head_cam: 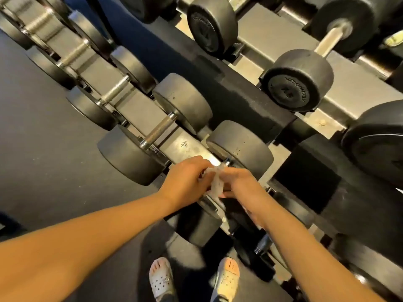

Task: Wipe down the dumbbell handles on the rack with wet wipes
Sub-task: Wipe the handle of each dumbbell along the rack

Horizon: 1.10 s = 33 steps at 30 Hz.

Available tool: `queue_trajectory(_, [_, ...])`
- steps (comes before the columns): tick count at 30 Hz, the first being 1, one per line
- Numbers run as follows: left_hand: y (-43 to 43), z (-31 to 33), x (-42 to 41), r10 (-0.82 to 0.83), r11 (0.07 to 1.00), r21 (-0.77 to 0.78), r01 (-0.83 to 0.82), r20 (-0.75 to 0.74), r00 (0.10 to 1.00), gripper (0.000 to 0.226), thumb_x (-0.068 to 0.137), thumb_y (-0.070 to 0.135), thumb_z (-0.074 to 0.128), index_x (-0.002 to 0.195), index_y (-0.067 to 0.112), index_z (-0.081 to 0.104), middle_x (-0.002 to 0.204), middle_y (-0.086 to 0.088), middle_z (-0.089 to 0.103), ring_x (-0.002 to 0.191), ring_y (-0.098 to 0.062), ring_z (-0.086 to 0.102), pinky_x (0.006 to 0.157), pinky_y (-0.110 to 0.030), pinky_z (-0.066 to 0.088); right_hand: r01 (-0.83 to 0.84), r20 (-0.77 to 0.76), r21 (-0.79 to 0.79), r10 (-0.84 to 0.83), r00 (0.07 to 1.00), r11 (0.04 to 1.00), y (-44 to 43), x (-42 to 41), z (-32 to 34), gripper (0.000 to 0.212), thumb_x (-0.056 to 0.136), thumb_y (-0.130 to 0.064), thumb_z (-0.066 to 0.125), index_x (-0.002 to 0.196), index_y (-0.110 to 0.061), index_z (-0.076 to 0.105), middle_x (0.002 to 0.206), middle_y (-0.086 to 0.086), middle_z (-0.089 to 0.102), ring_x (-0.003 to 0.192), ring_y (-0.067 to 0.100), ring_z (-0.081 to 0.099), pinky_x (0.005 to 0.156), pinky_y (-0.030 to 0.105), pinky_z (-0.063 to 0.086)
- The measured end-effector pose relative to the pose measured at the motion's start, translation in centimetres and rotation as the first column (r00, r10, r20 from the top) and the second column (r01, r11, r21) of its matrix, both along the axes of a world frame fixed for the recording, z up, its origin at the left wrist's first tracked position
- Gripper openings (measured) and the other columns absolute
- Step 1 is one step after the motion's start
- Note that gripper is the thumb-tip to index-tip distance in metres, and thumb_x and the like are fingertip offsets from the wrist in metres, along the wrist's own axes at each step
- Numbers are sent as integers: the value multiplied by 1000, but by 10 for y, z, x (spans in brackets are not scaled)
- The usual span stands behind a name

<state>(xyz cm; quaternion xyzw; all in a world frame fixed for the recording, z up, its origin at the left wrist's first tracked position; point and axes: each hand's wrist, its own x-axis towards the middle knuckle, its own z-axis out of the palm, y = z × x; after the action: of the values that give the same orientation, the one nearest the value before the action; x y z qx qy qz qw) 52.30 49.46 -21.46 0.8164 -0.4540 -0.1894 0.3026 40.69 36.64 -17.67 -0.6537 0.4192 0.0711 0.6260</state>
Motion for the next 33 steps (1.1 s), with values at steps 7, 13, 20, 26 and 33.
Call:
queue_trajectory(7, [-59,-42,10,421,906,209,-367,-380,824,31,92,24,62,68,4,62,65,-4,54,64,-16,50,62,-34,39,-113,-15,-953,328,945,282,-63,24,11,25,95,-7,55,118,-8,67,111,7,60,102,23,57,88,42,50])
queue_trajectory(13, [-84,-55,-1,520,762,284,-582,-804,288,7,86,1,71,90,-1,76,79,-13,71,65,-19,66,61,-27,56,-176,-93,-954,321,943,242,-81,43,-39,35,106,-28,43,135,-14,58,117,5,61,101,22,58,84,39,49])
queue_trajectory(20, [-71,-49,-1,480,835,292,-466,-801,358,26,96,2,61,82,12,80,64,1,73,75,-13,63,84,-27,55,-243,-166,-935,287,944,258,-80,45,-34,38,107,-28,38,138,-18,56,120,5,61,101,22,56,84,38,50])
queue_trajectory(26, [-82,-42,3,517,789,326,-521,-809,278,14,94,-6,62,106,-2,68,75,-12,64,50,-9,62,48,-21,52,-263,-193,-931,272,943,253,-79,45,-34,37,105,-26,41,137,-17,56,116,5,61,95,21,55,78,40,49])
queue_trajectory(33, [-68,-64,16,462,880,315,-354,-742,486,8,89,2,75,94,-3,71,80,-6,68,82,-16,68,73,-21,50,-243,-169,-938,284,944,249,-80,44,-37,36,105,-26,42,136,-15,56,114,5,61,94,22,55,77,41,49])
